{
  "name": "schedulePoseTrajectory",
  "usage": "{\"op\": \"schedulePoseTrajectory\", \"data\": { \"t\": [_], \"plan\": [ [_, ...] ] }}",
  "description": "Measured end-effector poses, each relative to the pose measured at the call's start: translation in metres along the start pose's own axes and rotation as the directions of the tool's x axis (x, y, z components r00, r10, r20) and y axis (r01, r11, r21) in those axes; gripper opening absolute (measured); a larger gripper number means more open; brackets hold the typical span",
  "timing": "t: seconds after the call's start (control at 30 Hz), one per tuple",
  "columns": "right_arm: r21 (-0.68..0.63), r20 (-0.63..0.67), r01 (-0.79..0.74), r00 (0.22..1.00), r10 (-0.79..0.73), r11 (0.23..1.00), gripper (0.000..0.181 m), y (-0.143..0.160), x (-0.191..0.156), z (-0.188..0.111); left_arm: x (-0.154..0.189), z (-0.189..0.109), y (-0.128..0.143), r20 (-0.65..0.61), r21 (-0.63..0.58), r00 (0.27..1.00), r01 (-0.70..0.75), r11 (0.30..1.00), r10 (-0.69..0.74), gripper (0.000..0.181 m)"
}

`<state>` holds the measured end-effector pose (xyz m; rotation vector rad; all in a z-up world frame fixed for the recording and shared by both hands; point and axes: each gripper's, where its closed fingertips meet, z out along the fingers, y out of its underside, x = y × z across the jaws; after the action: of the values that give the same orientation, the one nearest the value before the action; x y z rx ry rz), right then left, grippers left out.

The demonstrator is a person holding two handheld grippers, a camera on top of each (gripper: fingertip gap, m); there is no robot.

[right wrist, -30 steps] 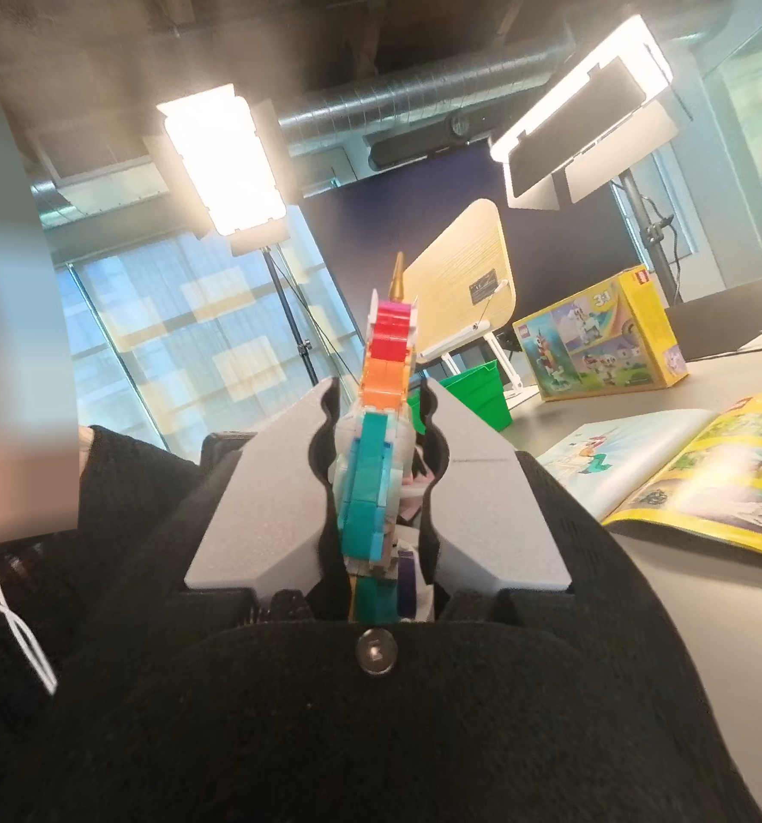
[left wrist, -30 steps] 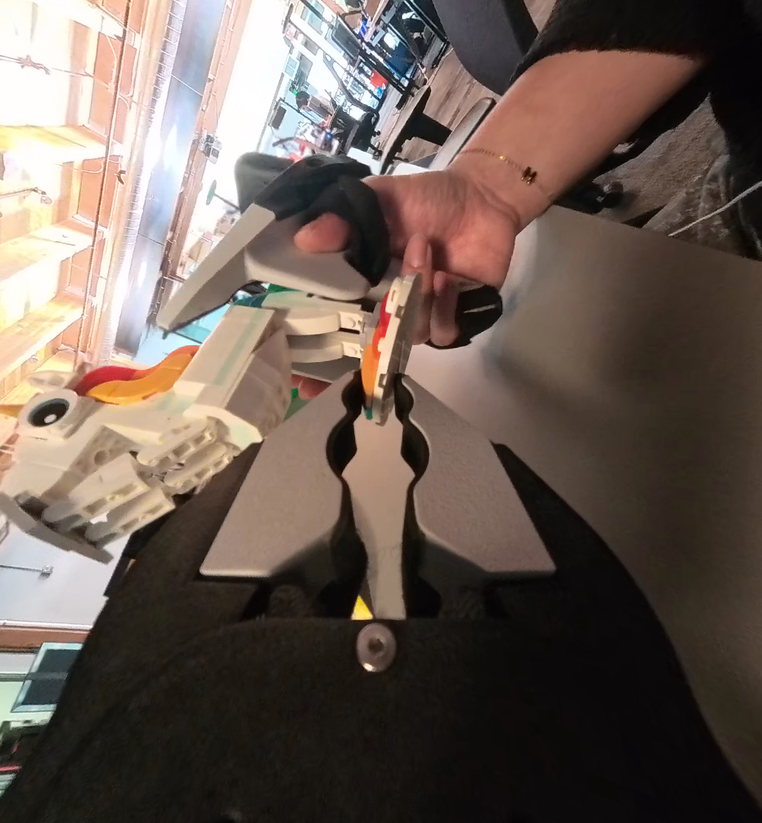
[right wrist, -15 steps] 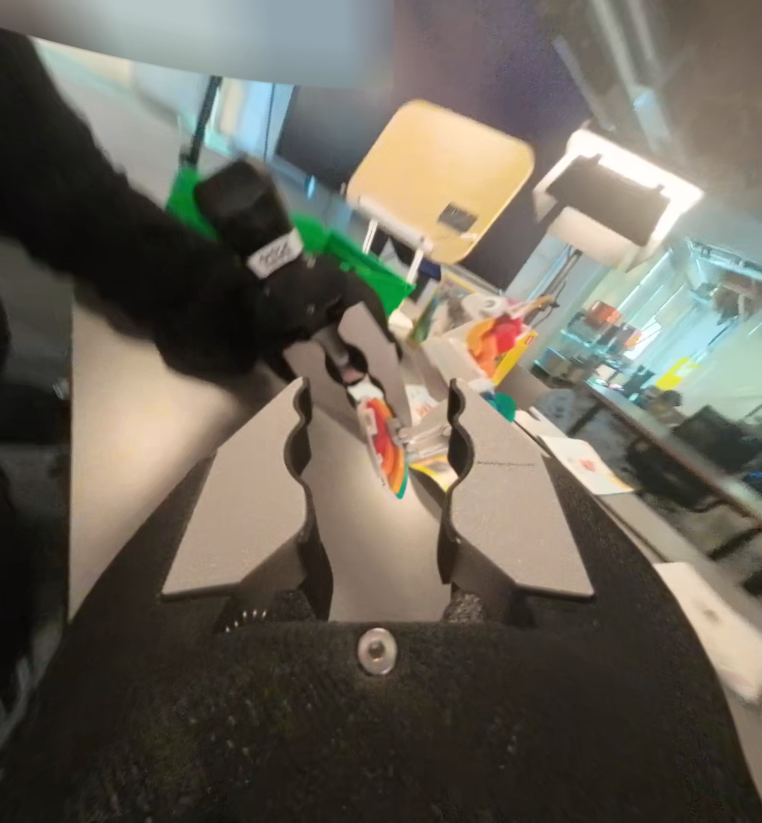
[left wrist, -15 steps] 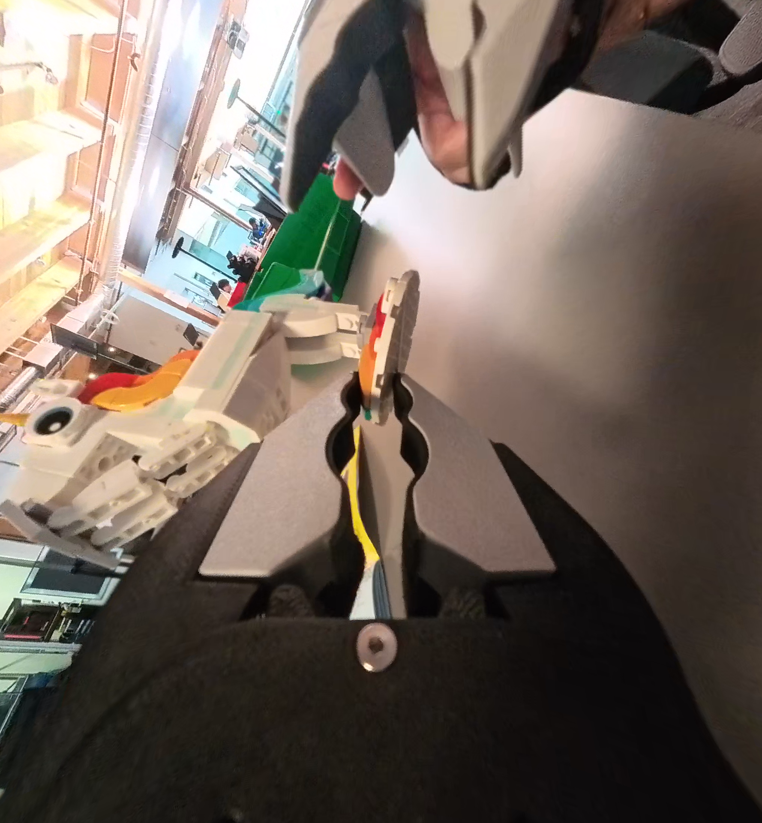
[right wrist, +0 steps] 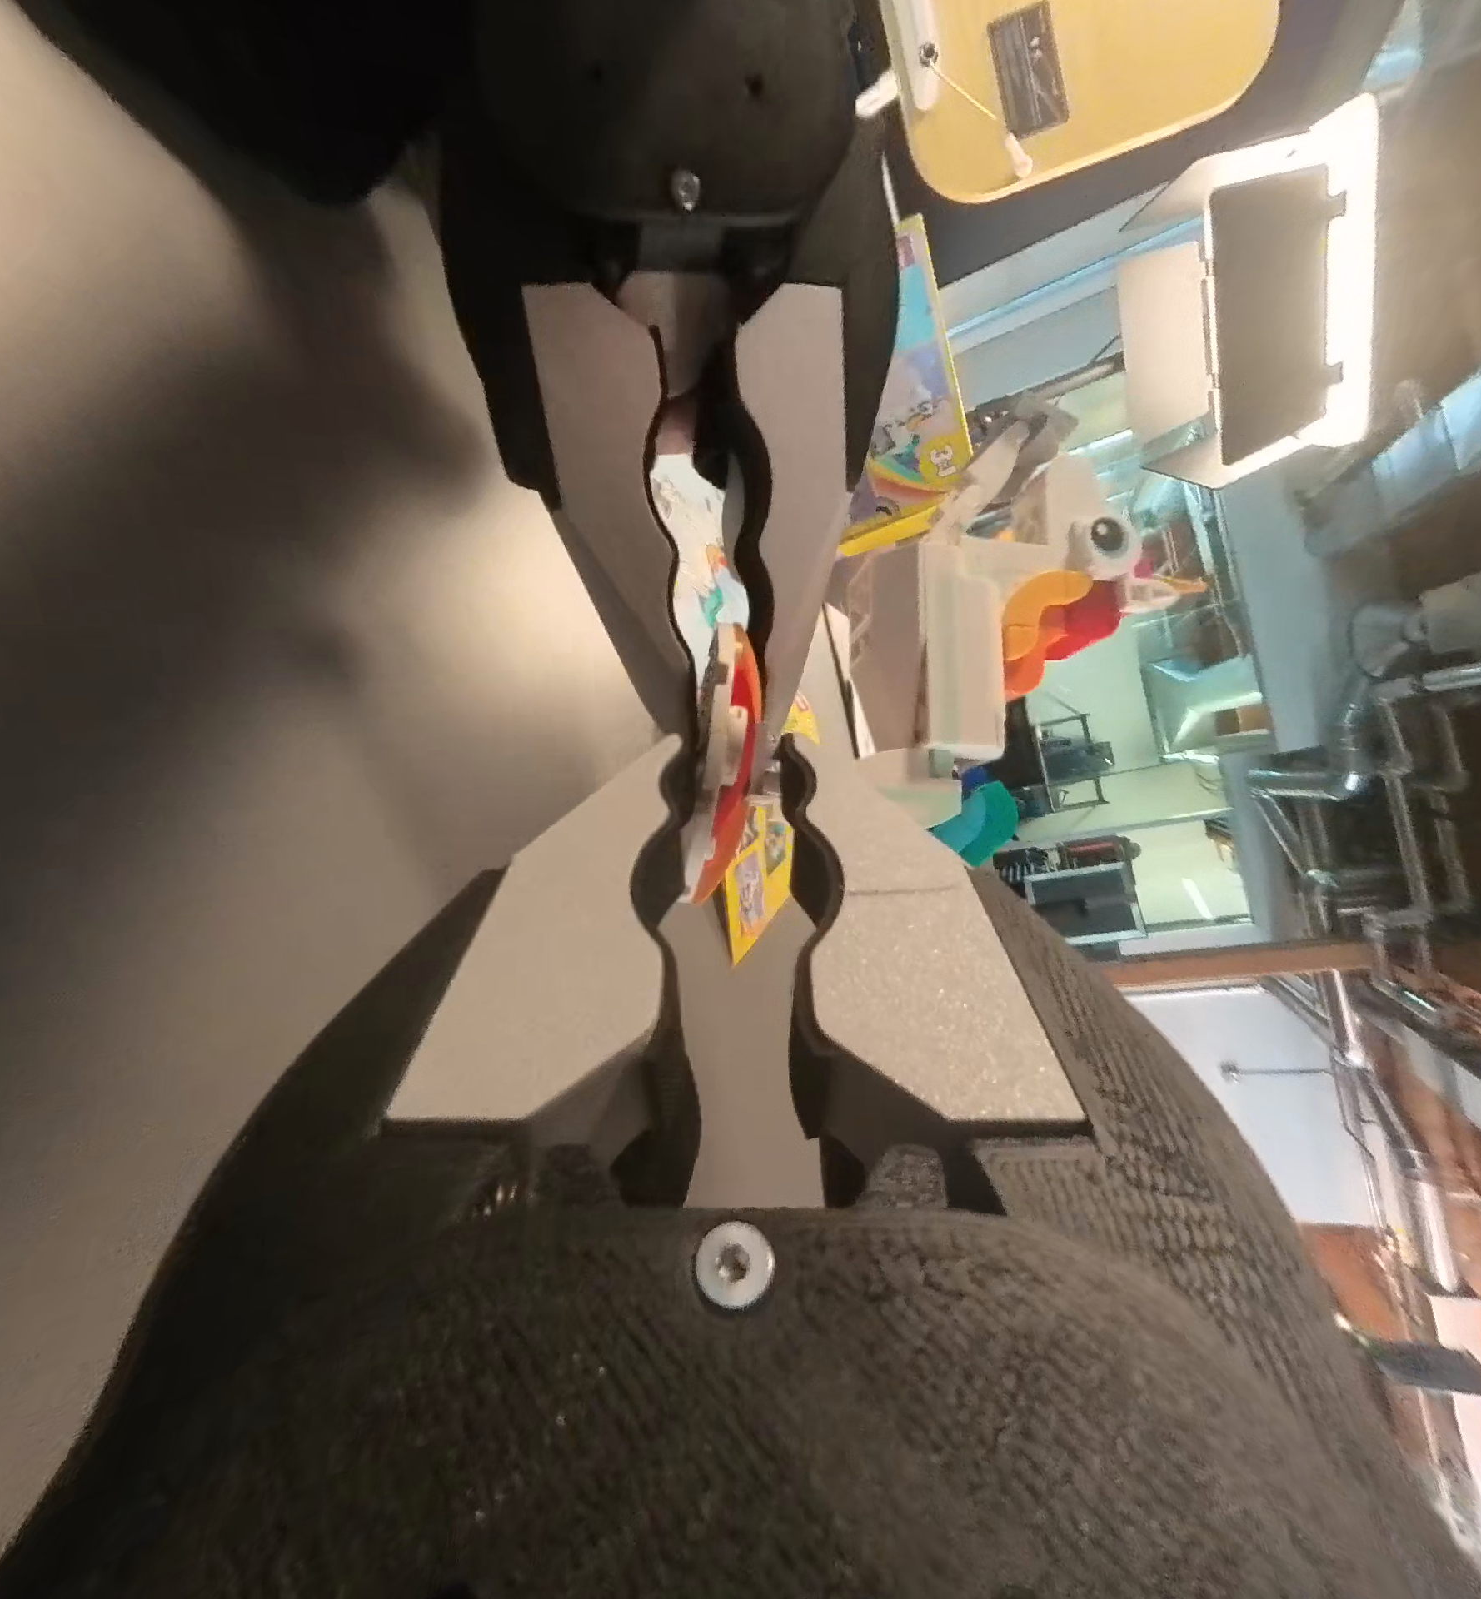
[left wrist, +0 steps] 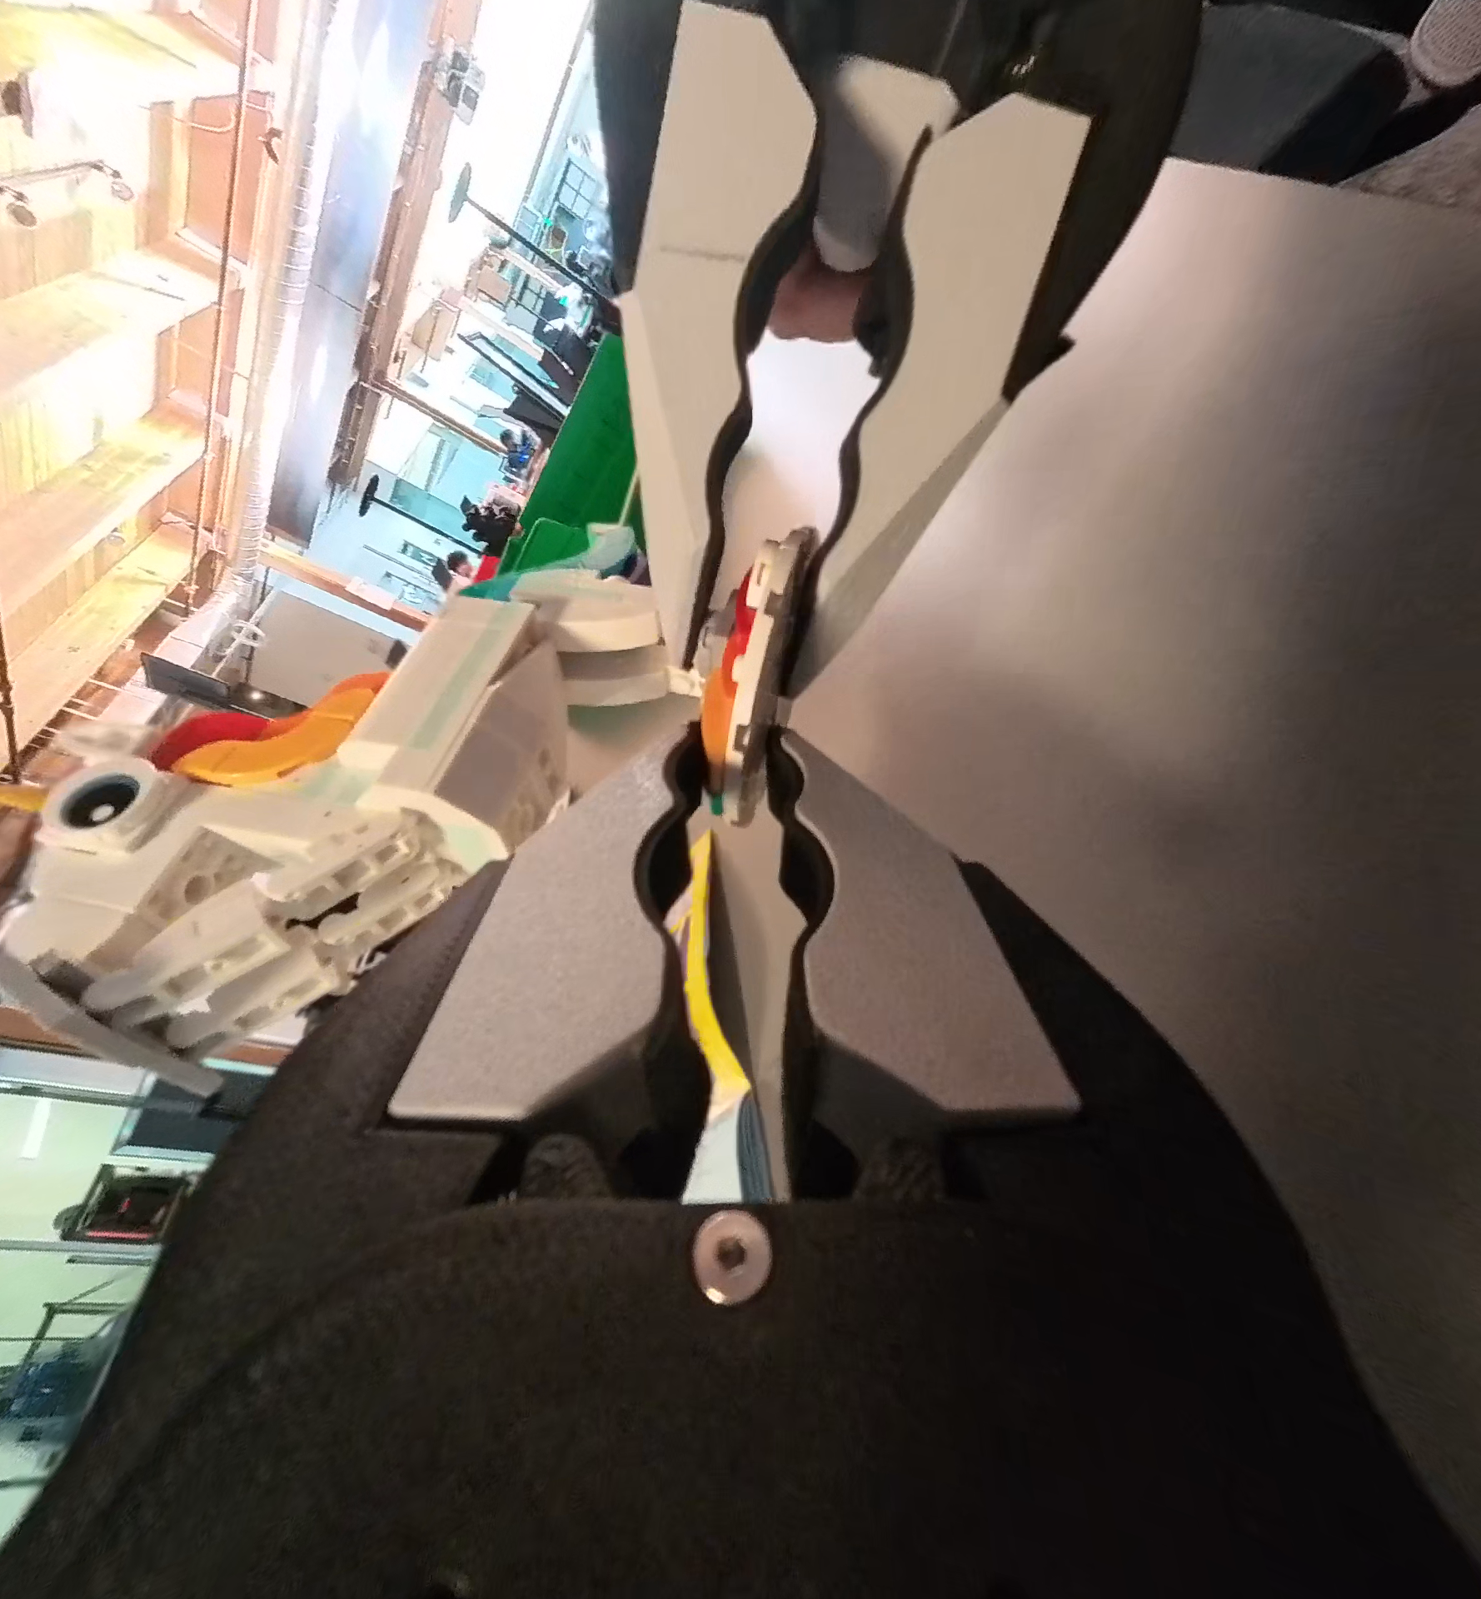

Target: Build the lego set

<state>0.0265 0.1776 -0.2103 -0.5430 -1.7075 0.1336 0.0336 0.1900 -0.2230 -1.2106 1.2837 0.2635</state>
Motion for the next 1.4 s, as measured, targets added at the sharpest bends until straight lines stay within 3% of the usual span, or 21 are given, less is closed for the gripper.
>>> {"op": "schedulePoseTrajectory", "data": {
  "t": [0.27,0.53,0.77,0.97,1.13,1.3,1.4],
  "plan": [
    [0.011,0.006,-0.081,0.997,0.081,0.997,0.014,-0.003,0.003,-0.001,-0.002,-0.001,-0.003,0.007,0.001,1.000,0.005,1.000,-0.005,0.013],
    [0.065,0.067,-0.045,0.997,0.040,0.997,0.014,-0.002,-0.008,-0.007,0.008,0.001,-0.007,-0.029,0.040,0.999,0.014,0.999,-0.013,0.022],
    [0.123,0.098,-0.037,0.995,0.025,0.992,0.014,-0.007,-0.014,-0.015,0.020,0.001,-0.014,-0.095,0.087,0.995,0.017,0.996,-0.009,0.015],
    [0.114,0.112,-0.065,0.992,0.052,0.991,0.014,-0.004,-0.015,-0.014,0.020,0.002,-0.010,-0.149,0.012,0.989,0.020,1.000,-0.019,0.015],
    [0.101,0.102,-0.064,0.993,0.053,0.993,0.014,0.000,-0.015,-0.010,0.018,0.005,-0.005,-0.133,-0.021,0.991,-0.012,1.000,0.009,0.015],
    [0.088,0.026,0.001,1.000,-0.003,0.996,0.014,0.007,-0.007,-0.007,0.007,0.012,-0.001,-0.010,-0.027,0.998,-0.067,0.997,0.067,0.015],
    [0.099,-0.030,0.012,1.000,-0.009,0.995,0.014,0.011,0.001,-0.006,0.001,0.013,0.000,0.014,-0.025,0.999,-0.028,0.999,0.029,0.020]
  ]
}}
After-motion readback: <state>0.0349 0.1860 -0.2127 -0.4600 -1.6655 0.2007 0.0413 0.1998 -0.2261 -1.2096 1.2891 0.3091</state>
